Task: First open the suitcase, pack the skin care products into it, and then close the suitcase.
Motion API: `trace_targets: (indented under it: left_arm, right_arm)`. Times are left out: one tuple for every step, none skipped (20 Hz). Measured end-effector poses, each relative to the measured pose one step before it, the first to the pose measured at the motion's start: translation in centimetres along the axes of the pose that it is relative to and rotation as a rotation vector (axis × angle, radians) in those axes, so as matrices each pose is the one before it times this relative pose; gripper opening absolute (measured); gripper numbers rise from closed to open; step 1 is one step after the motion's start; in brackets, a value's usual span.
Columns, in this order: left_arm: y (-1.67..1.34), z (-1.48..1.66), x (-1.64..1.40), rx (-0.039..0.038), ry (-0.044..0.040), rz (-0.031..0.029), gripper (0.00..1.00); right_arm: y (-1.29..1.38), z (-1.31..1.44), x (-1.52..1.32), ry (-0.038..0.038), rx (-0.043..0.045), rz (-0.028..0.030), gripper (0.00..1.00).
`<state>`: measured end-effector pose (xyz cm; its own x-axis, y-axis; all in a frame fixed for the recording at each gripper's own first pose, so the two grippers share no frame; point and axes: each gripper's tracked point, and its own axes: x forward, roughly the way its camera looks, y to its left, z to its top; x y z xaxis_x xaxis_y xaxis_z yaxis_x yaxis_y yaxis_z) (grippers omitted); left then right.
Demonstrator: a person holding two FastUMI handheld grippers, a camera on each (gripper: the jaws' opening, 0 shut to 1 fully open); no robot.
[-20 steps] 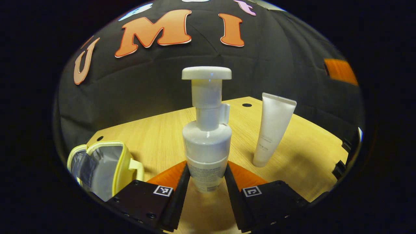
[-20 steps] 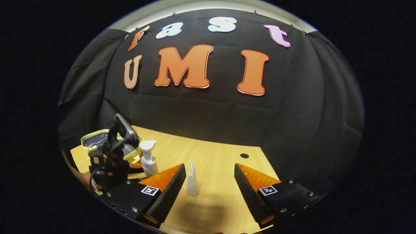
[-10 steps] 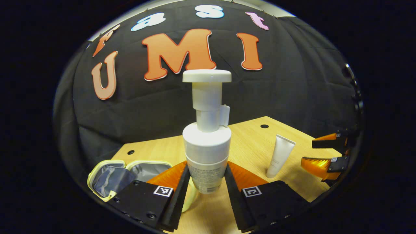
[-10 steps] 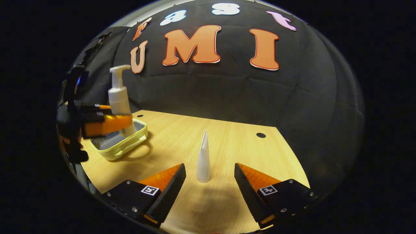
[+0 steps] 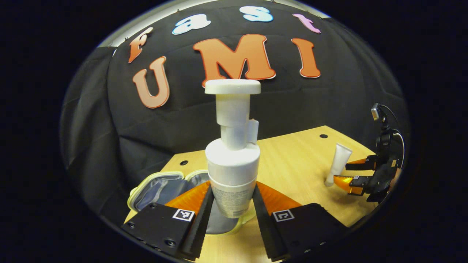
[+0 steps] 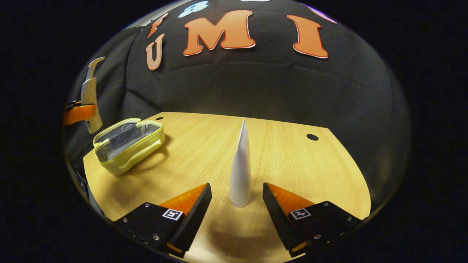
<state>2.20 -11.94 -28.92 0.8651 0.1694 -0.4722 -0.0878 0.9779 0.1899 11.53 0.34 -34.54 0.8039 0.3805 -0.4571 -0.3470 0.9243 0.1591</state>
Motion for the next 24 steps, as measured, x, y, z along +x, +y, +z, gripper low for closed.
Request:
trace_targets:
  left_arm:
    - [1.040,-0.147,-0.385,-0.00473,0.00890,0.01840,0.63]
    - [1.019,-0.228,-0.422,-0.00145,0.00737,0.02060,0.63]
    - [0.990,-0.149,-0.334,0.00034,0.00902,0.01781,0.63]
    - [0.903,-0.074,-0.292,-0.00087,0.00558,0.01621,0.63]
    - [0.734,-0.047,-0.138,-0.00143,0.00461,0.00984,0.63]
    - [0.710,-0.179,0.000,0.00100,0.00288,0.00885,0.63]
    - [0.682,-0.158,0.149,0.00709,0.00538,0.00518,0.63]
    - [0.607,-0.140,0.149,0.00535,0.00389,0.00325,0.63]
    - [0.559,-0.173,0.290,-0.00173,0.00501,-0.00008,0.64]
    - [0.303,-0.446,0.399,-0.00810,0.00902,-0.00650,0.63]
    - [0.496,-0.123,0.454,-0.00754,0.00685,-0.00756,0.63]
    - [0.251,-0.331,0.523,-0.00141,0.00975,-0.00895,0.63]
    - [0.373,-0.151,0.384,0.00392,0.00563,-0.00994,0.63]
    - [0.214,-0.245,0.581,0.00467,0.00276,-0.01539,0.63]
    - [0.331,-0.042,0.393,0.00414,-0.00146,-0.01591,0.63]
    - [0.216,-0.110,0.484,0.00487,0.00354,-0.01765,0.63]
    - [0.371,0.022,0.595,0.00114,-0.00231,-0.01627,0.63]
    - [0.181,-0.290,0.563,0.00012,0.00486,-0.01989,0.63]
    - [0.260,-0.120,0.454,0.00158,-0.00309,-0.01645,0.63]
    - [0.409,-0.130,0.516,0.00417,0.00195,-0.01740,0.63]
    - [0.411,-0.231,0.408,0.00179,0.00189,-0.01938,0.63]
    - [0.277,-0.160,0.363,-0.00211,0.00277,-0.01600,0.64]
    - [0.379,-0.187,0.336,-0.00171,0.00502,-0.02009,0.63]
    - [0.233,-0.099,0.313,0.00142,0.00223,-0.01520,0.63]
  right_arm:
    - [0.041,-0.151,0.600,0.00422,0.00137,0.00442,0.89]
    - [-0.002,-0.190,0.447,0.00601,0.00381,-0.00333,0.84]
    - [0.065,-0.134,0.520,0.00524,0.00919,-0.00219,0.77]
    - [-0.210,-0.179,0.601,0.00453,0.00277,-0.01530,0.71]
    - [-0.074,-0.111,0.337,0.00317,0.00325,-0.00767,0.67]
    - [-0.120,-0.306,0.411,0.00712,0.00668,-0.01116,0.60]
    - [0.016,-0.076,0.095,0.00143,0.00751,-0.00463,0.53]
    - [0.003,0.301,0.191,-0.00441,0.00410,-0.00352,0.51]
    - [0.055,-0.072,-0.010,0.00569,0.00241,-0.00395,0.50]
    - [0.014,-0.116,-0.103,0.01241,0.00423,-0.00917,0.48]
    - [0.061,-0.037,-0.220,0.01135,0.00852,-0.00848,0.46]
    - [0.238,0.071,-0.423,0.01021,0.00988,-0.00984,0.43]
    - [0.161,0.181,-0.491,0.00386,0.01128,-0.01053,0.43]
    - [0.576,0.525,-0.491,-0.00455,0.00823,-0.00132,0.43]
    - [0.494,0.569,-0.582,-0.01124,0.00433,-0.00853,0.43]
    - [0.706,0.971,-0.616,-0.01242,0.00827,0.00352,0.43]
    - [0.882,0.717,-0.729,-0.00758,0.01004,-0.00021,0.43]
    - [0.882,0.960,-0.553,-0.00793,0.01333,0.00103,0.43]
    - [0.747,0.665,-0.651,-0.00352,0.01295,-0.01284,0.43]
    - [1.187,0.945,-0.650,-0.01546,0.00904,0.00790,0.43]
    - [1.258,0.757,-0.607,-0.01101,0.00288,0.00342,0.43]
    - [1.174,0.775,-0.485,-0.01281,0.00057,0.00529,0.42]
    - [1.214,0.728,-0.493,-0.00687,0.00152,0.00624,0.38]
    - [1.349,0.707,-0.324,-0.00415,0.00560,0.01105,0.42]
